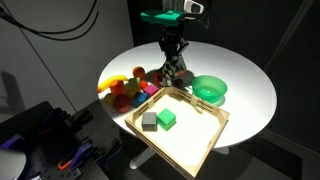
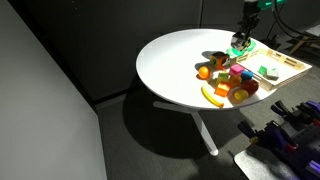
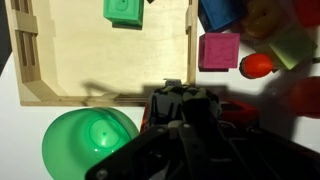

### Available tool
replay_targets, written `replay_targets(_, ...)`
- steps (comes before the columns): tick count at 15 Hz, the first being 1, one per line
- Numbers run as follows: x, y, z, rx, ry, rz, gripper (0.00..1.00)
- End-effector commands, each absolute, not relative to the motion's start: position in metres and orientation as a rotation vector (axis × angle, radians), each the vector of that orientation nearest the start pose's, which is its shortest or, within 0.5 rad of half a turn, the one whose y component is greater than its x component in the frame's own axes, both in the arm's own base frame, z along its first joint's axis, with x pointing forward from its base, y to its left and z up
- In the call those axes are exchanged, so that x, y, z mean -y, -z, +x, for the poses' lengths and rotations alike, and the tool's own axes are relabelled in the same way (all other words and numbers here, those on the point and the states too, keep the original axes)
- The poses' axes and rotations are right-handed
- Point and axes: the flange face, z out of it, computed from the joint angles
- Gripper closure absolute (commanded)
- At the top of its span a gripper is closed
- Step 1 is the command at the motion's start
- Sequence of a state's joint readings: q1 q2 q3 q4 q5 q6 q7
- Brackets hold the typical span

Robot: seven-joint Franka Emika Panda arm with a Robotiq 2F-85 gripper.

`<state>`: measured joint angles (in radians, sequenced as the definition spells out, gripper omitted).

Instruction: Pick up the block with the letter a on it and put it in the tray

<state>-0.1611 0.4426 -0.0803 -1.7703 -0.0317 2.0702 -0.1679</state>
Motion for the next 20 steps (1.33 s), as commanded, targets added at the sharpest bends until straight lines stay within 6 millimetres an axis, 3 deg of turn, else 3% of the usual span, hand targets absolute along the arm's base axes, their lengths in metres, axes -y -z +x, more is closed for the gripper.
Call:
replay_targets(1,0.152,-0.297,0.601,-0.059,-0.237,-3.150,0.96)
replay_targets(5,0.150,-0.286,0.584,-0.051,-0.231,-3.148,0.96)
replay_targets(10,0.146,-0.281,0.565,-0.052,-0.009,-3.204,0.96)
replay_targets(13,0.146,-0.277,0.552,-0.063,0.030,-3.192,0.96)
replay_targets(20,0.168,-0.281,0.531,-0.158,0.038,-3.168,0.96)
